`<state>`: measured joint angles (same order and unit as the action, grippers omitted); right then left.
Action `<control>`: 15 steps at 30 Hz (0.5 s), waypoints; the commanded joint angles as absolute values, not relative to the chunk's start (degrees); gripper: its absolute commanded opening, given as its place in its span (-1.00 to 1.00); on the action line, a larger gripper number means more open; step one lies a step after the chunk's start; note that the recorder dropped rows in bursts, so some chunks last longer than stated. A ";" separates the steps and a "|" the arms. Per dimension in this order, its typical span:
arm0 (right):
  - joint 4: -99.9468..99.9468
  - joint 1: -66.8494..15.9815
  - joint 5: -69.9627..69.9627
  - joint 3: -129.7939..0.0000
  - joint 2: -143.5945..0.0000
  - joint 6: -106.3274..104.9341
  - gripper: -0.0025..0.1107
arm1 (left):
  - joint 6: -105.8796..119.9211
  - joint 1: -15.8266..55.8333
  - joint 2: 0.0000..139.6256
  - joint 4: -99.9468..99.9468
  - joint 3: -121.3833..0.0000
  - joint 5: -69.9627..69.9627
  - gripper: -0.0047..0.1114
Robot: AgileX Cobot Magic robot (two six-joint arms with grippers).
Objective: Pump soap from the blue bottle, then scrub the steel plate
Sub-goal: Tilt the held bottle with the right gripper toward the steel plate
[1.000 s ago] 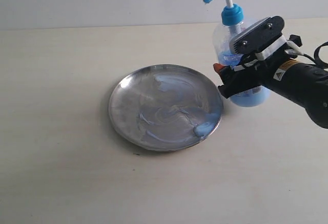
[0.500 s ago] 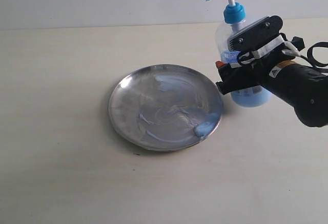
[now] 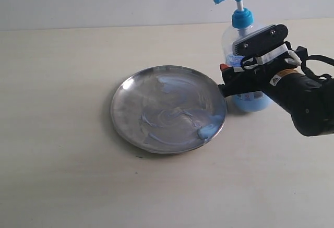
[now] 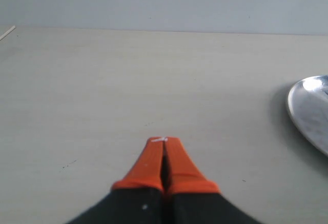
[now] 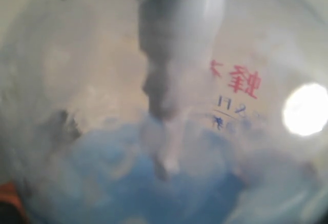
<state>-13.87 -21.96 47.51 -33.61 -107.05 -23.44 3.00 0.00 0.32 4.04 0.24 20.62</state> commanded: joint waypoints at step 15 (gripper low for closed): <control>-5.32 -21.97 57.16 -35.31 -110.14 -19.90 -0.96 | 2.98 -0.07 0.00 4.18 0.00 20.01 -0.92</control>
